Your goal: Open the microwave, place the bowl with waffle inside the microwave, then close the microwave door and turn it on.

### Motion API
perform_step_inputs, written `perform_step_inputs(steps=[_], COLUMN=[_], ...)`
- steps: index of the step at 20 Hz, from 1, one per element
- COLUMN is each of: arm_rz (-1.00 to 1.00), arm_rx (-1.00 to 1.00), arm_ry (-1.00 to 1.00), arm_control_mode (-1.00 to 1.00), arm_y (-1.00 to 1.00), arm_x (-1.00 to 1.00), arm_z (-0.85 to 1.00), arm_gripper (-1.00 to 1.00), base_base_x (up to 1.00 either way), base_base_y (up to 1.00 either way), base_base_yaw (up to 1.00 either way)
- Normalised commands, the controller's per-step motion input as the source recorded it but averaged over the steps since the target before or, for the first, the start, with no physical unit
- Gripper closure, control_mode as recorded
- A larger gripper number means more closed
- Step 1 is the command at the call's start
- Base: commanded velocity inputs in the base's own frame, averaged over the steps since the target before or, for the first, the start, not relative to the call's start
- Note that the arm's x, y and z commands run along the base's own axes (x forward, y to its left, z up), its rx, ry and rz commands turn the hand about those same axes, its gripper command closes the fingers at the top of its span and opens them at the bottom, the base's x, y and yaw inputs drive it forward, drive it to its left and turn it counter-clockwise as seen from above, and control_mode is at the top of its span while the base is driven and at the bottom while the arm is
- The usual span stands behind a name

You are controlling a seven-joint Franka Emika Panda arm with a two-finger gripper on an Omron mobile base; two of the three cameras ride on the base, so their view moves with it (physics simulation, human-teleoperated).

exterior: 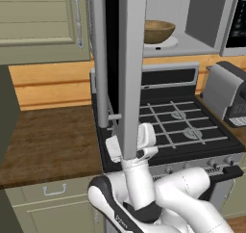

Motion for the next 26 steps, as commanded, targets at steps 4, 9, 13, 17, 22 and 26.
perform_step_inputs(steps=[4,9,13,17,22,26], arm_rz=[0.21,0.25,0.18,0.15,0.13,0.02], arm_rx=[0.24,0.27,0.07,0.03,0.08,0.20], arm_ry=[0.09,0.11,0.20,0.18,0.15,0.00], arm_control_mode=[-1.00,-1.00,-1.00,-1.00,-1.00,-1.00], arm_y=[0.50,0.78,1.00,1.00,0.79,0.09], arm_x=[0.00,0.00,0.00,0.00,0.01,-0.09], arm_z=[-0.42,-0.29,-0.01,0.00,0.00,0.32], arm_gripper=[-1.00,-1.00,-1.00,-1.00,-1.00,-1.00], base_base_x=[0.00,0.00,0.00,0.00,0.00,0.00], base_base_y=[0.00,0.00,0.00,0.00,0.00,0.00], base_base_yaw=[0.00,0.00,0.00,0.00,0.00,0.00])
